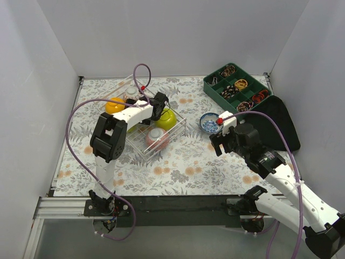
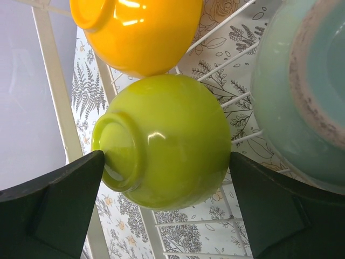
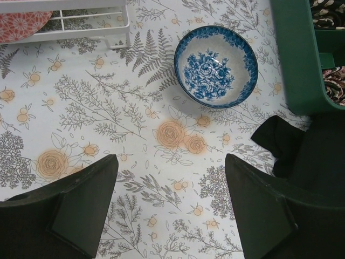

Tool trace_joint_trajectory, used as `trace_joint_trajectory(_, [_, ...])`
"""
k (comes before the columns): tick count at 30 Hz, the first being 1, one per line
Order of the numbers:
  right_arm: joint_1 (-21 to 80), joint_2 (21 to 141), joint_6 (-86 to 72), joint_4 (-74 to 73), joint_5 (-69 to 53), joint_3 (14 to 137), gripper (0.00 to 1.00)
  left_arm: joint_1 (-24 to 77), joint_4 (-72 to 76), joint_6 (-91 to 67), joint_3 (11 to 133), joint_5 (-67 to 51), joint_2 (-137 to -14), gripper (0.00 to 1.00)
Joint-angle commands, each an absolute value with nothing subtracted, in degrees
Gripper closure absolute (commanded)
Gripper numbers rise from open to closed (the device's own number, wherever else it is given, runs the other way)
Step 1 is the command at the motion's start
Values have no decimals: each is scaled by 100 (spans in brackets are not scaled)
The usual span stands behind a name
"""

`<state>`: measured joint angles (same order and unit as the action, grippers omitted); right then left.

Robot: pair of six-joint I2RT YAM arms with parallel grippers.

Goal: Unload the bowls from the dish rack

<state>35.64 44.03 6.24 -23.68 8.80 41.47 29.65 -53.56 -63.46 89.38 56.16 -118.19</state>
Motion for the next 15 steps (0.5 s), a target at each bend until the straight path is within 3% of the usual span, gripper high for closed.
trace_joint_trajectory(1, [3542, 4403, 668, -2153, 835, 4113, 12, 2865, -5730, -6767, 8675, 5528, -12120, 2])
trace_joint_trajectory(4, [3542, 4403, 677, -2127, 826, 4122, 12, 2891, -5801, -6811, 8675, 5642, -12103, 5])
trace_joint_trajectory(9, [3542, 4403, 668, -2101, 800, 4157, 12, 2944, -5819, -6742, 8763, 5704, -11848, 22])
trace_joint_trajectory(15, [3542, 4342, 598, -1934, 572, 4201, 12, 3023, -5923, -6636, 8903, 5581, -11541, 32])
